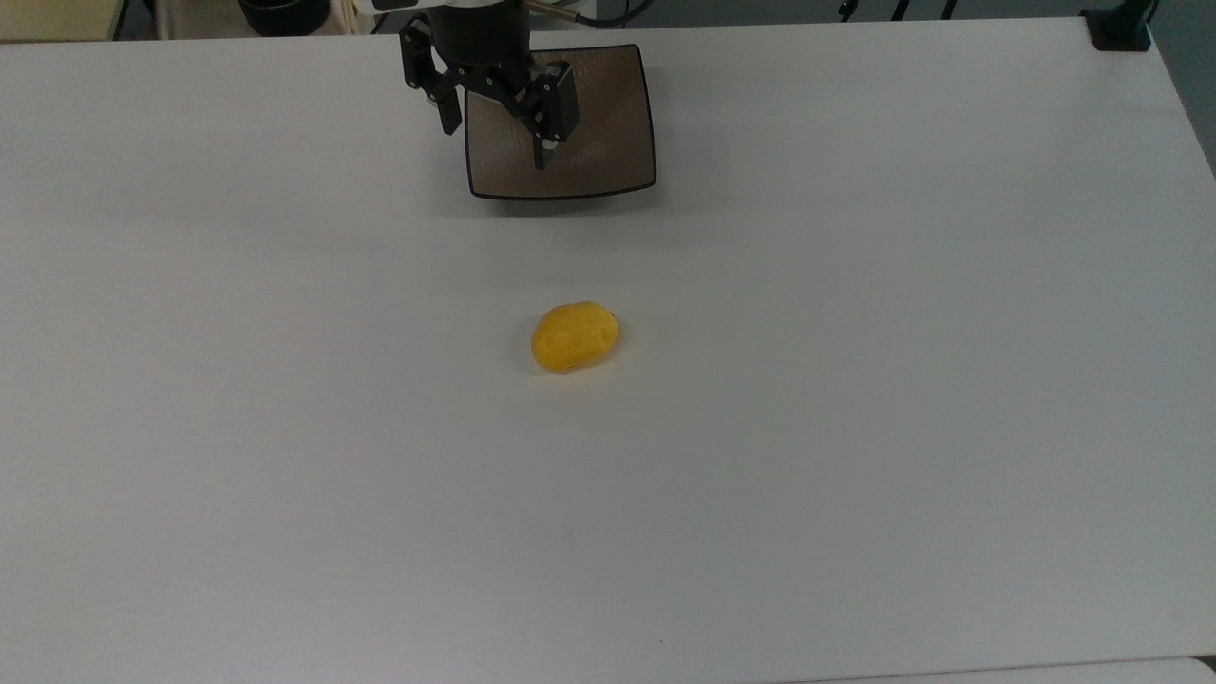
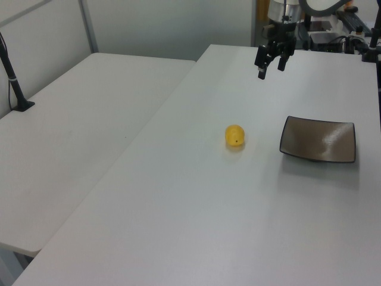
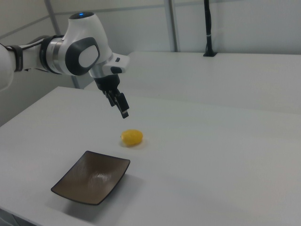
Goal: Put potatoes on a ceramic plate
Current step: 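Move the gripper over the yellow potato and lower it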
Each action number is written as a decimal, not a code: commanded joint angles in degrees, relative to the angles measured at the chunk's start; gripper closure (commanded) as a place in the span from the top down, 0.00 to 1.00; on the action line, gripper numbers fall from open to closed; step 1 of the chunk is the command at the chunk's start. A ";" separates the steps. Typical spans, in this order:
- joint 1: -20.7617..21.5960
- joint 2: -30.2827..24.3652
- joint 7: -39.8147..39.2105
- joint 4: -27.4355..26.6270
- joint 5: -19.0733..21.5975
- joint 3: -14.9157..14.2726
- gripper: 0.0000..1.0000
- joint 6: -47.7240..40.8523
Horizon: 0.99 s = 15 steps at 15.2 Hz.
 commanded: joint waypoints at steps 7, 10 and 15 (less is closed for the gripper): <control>1.79 8.50 24.80 3.40 -1.55 -0.36 1.00 14.15; 2.05 11.66 31.92 4.18 -4.28 -0.36 1.00 16.45; 4.07 15.70 37.48 4.54 -6.04 -0.01 1.00 16.37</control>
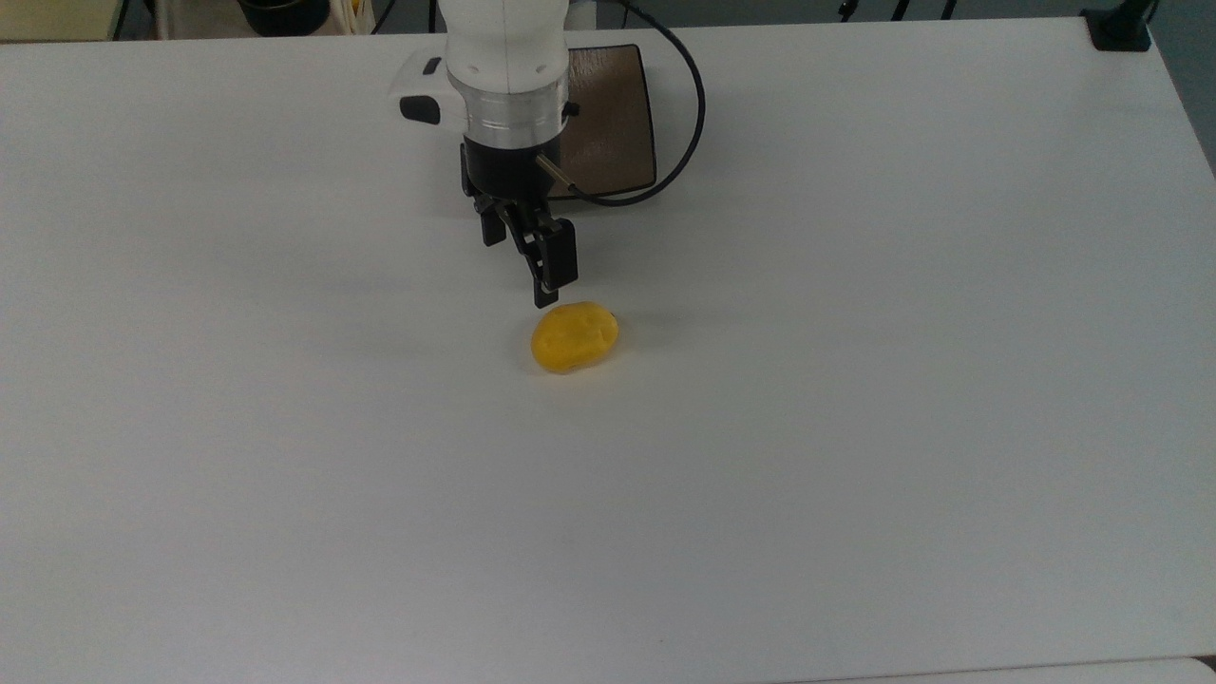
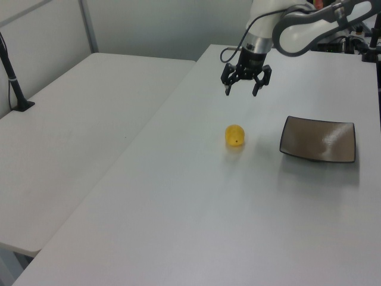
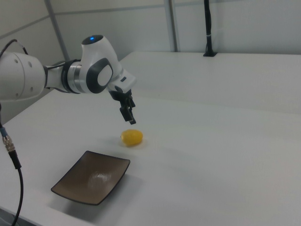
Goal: Put potatoes on a ceramic plate
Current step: 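Move the gripper over the yellow potato and lower it, then close the gripper around the yellow potato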
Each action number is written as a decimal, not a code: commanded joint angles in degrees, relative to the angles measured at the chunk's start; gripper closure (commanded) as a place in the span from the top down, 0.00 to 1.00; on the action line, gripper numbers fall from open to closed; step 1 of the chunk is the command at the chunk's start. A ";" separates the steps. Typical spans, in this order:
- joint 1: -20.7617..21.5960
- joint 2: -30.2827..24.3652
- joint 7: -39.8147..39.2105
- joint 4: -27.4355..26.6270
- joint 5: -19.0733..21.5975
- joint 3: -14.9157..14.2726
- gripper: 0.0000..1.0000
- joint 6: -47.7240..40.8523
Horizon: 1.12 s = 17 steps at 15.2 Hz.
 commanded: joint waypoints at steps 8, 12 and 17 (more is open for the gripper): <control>2.70 9.22 6.91 1.45 -6.18 0.50 1.00 0.75; 2.53 12.38 10.78 3.46 -10.23 1.73 1.00 0.84; 2.53 13.79 11.05 4.08 -11.63 2.08 0.90 0.84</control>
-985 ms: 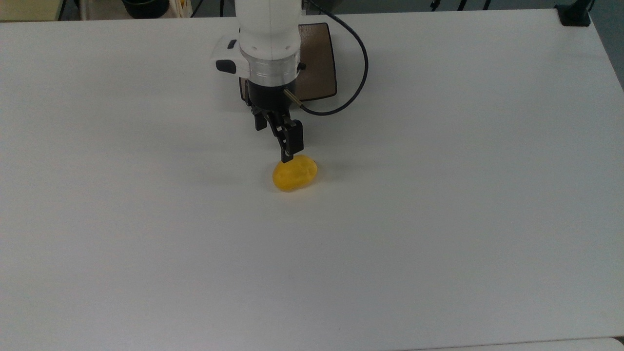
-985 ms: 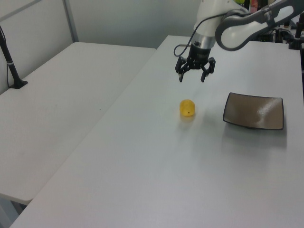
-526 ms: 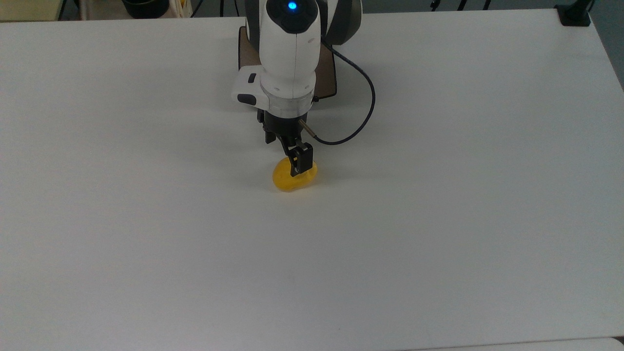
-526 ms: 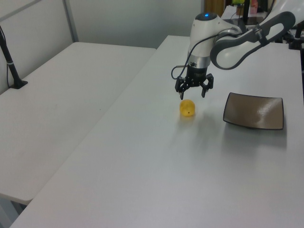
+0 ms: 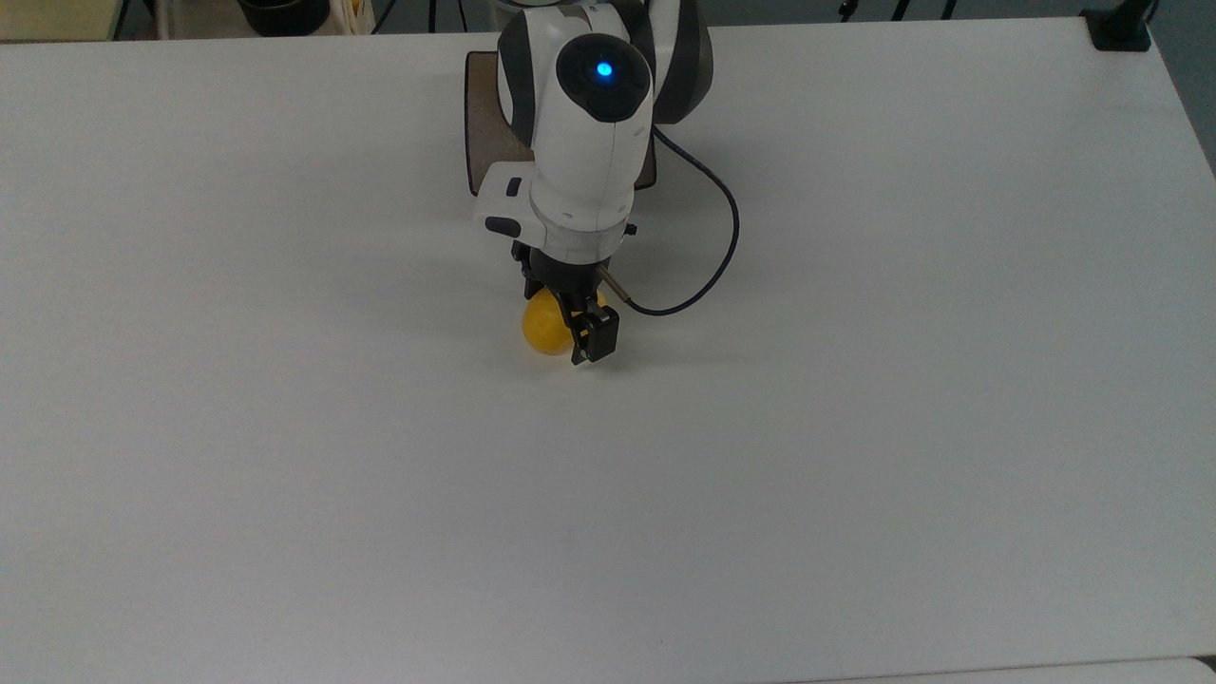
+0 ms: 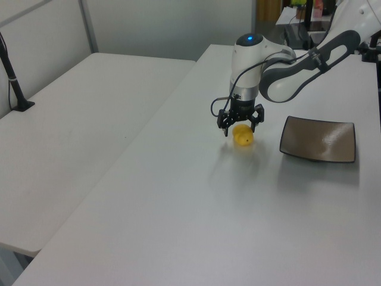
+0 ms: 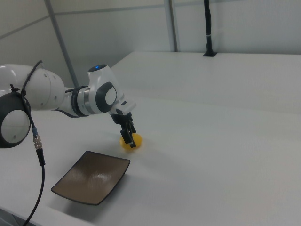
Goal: Put potatoes on a ceramic plate
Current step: 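Close the gripper around the yellow potato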
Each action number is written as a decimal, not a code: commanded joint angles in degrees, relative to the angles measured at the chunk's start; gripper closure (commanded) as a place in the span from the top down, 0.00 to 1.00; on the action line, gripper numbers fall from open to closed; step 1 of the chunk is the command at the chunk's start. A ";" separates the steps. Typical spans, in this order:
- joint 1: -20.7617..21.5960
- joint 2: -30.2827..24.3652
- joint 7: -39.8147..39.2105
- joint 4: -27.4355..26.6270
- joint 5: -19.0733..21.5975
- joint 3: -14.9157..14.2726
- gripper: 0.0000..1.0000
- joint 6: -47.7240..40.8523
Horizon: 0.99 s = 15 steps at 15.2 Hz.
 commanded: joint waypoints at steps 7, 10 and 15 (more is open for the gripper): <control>0.04 1.18 1.31 1.69 -2.60 0.34 0.37 0.76; -0.14 0.92 0.96 3.53 -2.60 0.34 0.37 0.58; -1.37 -2.41 -2.63 3.01 -1.55 0.51 0.37 -0.56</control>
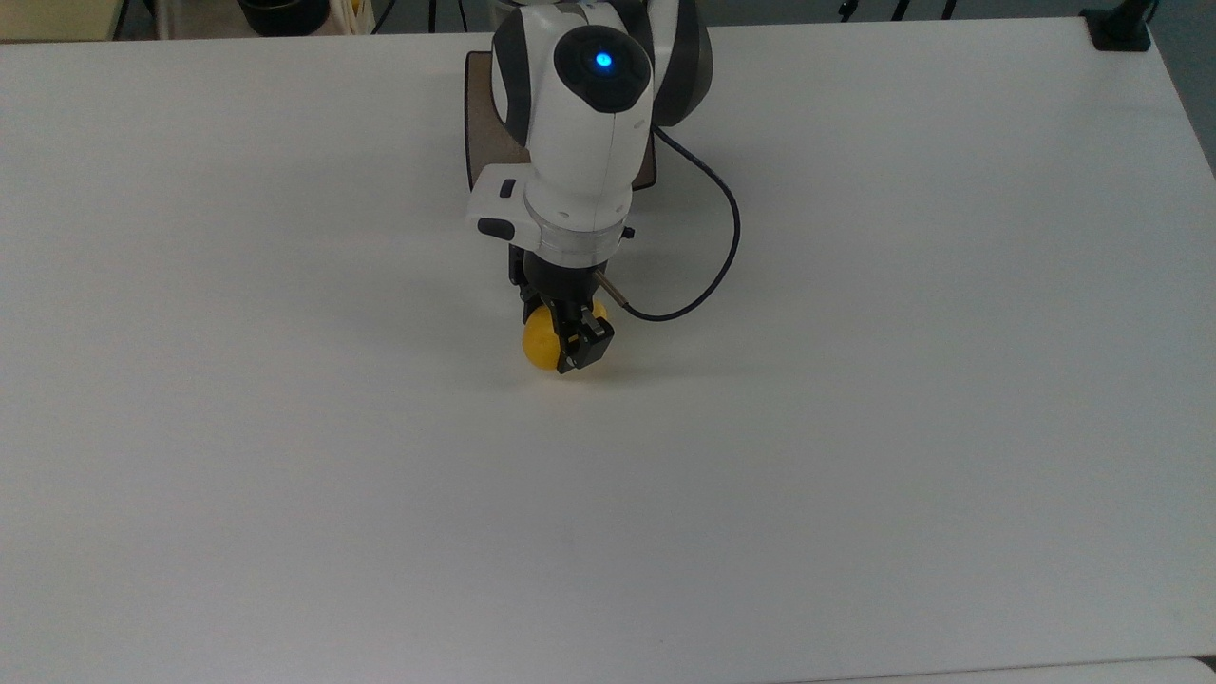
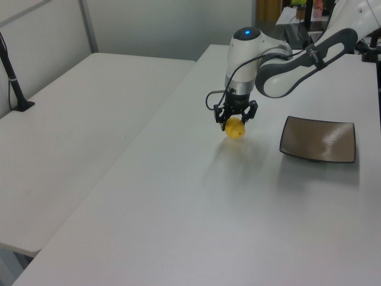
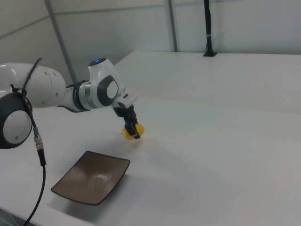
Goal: Put potatoes on a ceramic plate
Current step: 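Close the gripper around the yellow potato, then lift the potato and carry it over the brown plate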
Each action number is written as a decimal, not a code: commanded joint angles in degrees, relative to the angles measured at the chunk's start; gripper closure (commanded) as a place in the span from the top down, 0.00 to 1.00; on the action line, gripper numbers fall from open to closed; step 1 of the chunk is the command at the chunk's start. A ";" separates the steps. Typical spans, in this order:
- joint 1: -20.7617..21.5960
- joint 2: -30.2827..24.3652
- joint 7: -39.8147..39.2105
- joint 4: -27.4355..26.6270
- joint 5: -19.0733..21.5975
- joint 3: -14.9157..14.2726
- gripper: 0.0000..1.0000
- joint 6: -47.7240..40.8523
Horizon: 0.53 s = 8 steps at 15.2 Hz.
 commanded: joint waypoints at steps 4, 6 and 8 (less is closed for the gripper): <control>-1.51 -8.47 -12.33 -2.39 5.58 0.38 0.37 -7.66; -1.60 -11.38 -18.94 -3.53 8.33 0.29 0.37 -11.97; -1.60 -14.89 -25.79 -5.37 9.74 0.29 0.37 -16.71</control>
